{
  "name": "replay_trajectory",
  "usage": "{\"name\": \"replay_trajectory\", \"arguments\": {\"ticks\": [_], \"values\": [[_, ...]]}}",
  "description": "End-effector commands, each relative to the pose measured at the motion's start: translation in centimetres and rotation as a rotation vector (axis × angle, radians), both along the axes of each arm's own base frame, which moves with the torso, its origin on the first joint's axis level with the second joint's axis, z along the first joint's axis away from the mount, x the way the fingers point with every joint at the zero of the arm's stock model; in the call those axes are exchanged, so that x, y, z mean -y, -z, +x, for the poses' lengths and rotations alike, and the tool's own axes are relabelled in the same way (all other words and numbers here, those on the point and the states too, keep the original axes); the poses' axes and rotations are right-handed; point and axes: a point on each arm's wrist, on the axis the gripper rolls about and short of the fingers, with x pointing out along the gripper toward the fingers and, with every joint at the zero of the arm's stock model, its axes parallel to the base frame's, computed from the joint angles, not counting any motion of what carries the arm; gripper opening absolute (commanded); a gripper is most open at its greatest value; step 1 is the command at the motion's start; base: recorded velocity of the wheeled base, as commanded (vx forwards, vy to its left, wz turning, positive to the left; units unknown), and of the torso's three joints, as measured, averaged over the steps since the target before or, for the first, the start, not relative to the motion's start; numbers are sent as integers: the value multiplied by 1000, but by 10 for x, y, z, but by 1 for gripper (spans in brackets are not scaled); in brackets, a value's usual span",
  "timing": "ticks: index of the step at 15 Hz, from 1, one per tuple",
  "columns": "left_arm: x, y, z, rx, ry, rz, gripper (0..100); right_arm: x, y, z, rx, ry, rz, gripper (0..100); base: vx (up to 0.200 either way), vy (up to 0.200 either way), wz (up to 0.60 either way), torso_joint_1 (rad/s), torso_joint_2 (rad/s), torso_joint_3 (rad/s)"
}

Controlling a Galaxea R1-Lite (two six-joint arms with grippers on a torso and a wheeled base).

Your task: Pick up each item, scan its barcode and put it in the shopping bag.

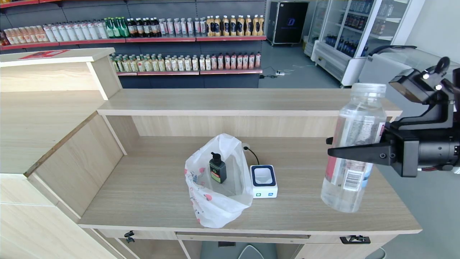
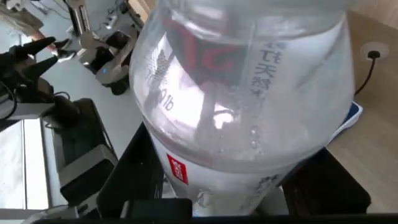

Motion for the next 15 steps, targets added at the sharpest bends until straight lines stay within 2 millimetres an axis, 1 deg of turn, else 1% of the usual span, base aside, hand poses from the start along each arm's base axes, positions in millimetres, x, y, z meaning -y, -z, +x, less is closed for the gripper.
{"name": "replay_trajectory", "arguments": {"ticks": [1,4,5,8,10,11,13,15], "values": [[0,0,0,0,-1,0,100,4,-17,-15,35,-55,28,0,0,0,0,0,0,0],[0,0,0,0,-1,0,100,4,-34,-27,-5,-117,79,0,0,0,0,0,0,0],[0,0,0,0,-1,0,100,5,-42,-31,-21,-123,102,0,0,0,0,0,0,0],[0,0,0,0,-1,0,100,3,-61,-40,-65,-119,151,0,0,0,0,0,0,0],[0,0,0,0,-1,0,100,3,-68,-45,-90,-89,168,0,0,0,0,0,0,0],[0,0,0,0,-1,0,100,2,-71,-55,-120,-62,174,0,0,0,0,0,0,0],[0,0,0,0,-1,0,100,-2,-68,-74,-156,-26,150,0,0,0,0,0,0,0],[0,0,0,0,-1,0,100,-5,-65,-84,-155,4,132,0,0,0,0,0,0,0]]}}
